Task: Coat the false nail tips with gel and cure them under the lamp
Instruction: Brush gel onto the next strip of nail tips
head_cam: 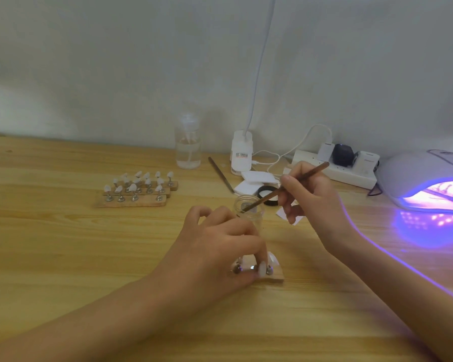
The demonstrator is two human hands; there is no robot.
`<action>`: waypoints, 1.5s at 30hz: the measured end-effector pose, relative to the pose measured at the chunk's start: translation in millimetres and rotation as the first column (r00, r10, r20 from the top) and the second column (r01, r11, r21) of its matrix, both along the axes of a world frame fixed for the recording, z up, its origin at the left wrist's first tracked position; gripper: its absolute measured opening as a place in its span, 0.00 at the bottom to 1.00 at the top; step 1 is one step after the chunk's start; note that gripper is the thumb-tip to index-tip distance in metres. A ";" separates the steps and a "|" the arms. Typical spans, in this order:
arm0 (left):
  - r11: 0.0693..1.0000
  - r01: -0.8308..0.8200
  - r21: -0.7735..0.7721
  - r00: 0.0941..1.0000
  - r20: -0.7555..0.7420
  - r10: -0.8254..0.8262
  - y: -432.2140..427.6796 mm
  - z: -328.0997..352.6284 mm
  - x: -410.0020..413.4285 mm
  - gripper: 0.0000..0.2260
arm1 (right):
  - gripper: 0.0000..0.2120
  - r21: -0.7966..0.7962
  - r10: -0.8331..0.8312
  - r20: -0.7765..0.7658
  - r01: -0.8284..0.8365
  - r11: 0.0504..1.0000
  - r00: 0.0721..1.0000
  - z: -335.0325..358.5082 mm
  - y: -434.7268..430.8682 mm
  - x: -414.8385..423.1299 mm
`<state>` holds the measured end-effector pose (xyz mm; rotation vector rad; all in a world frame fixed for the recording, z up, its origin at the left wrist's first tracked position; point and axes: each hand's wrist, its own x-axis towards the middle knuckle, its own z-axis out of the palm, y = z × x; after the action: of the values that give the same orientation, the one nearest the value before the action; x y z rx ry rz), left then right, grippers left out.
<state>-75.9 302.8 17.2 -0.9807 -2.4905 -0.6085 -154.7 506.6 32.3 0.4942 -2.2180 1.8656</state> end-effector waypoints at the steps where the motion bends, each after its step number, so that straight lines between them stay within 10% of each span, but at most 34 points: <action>1: 0.999 0.026 0.046 1.000 0.009 -0.027 -0.3 3.7 -0.9 0.03 | 0.13 -0.046 -0.013 0.009 0.013 0.999 1.000 -0.4 1.4 0.1; 9: 0.726 0.005 0.688 0.921 0.280 -0.271 -4.1 34.2 -44.9 0.05 | 0.12 -0.272 -0.079 0.172 0.125 0.954 0.982 -18.0 6.5 -4.1; 17: 0.504 -0.346 0.791 0.839 0.501 -0.212 -14.5 -6.2 -65.1 0.04 | 0.11 -0.443 0.017 0.272 0.110 0.890 0.962 -23.5 8.5 -5.4; 33: 0.442 -0.382 0.812 0.822 0.517 -0.238 -15.1 -15.8 -68.9 0.03 | 0.09 -0.485 0.090 0.259 0.049 0.873 0.962 -23.8 12.9 -3.9; 45: 0.623 -0.320 0.714 0.848 0.509 -0.148 -14.7 -19.9 -65.9 0.06 | 0.07 -0.464 0.103 0.233 0.017 0.886 0.967 -24.2 12.0 -2.9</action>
<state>-141.8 288.1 -2.8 -0.3347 -2.2041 -1.9496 -157.6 518.6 8.1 0.2287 -1.7953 2.5002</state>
